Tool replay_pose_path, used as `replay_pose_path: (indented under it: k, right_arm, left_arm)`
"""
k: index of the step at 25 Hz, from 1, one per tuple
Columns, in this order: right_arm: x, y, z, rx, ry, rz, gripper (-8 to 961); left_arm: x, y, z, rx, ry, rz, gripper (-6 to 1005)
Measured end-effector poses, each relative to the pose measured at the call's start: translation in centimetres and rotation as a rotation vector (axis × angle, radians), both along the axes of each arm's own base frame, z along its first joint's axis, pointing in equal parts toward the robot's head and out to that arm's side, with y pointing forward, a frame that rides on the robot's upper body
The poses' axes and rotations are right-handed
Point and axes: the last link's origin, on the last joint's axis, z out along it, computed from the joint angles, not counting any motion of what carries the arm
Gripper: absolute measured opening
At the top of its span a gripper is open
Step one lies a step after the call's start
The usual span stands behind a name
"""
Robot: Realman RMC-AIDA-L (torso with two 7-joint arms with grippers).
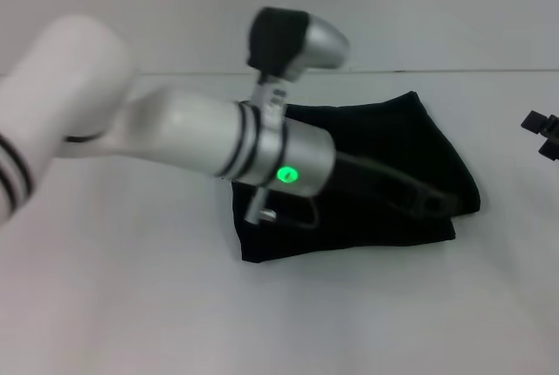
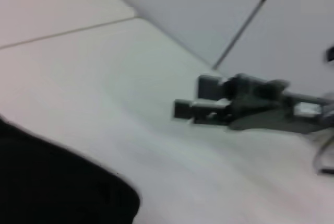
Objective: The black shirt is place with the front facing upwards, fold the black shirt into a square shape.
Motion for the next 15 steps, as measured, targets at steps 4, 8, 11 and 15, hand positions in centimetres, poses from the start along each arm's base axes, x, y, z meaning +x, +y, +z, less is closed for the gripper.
replay_pose_path:
  k: [4,8,11,15]
  right_arm:
    - [-0.3,0.4,-0.1,-0.047,-0.029,0.015,925]
    - [-1.1,1.4,-0.2,-0.143,-0.072,0.027,925]
    - [-2.2,2.9,0.0,-0.251,-0.123,0.019,925]
    - [-3.9,4.8,-0.1,-0.379,-0.211,0.009,925]
  left_arm:
    - [-1.9,0.8,5.3,0.071,-0.16,0.093,270]
    - [-6.1,1.4,11.1,0.149,-0.392,0.321,429]
    - [-8.9,0.7,13.4,0.167,-0.495,0.432,550]
    - [-12.0,-0.6,15.2,0.211,-0.551,0.512,707]
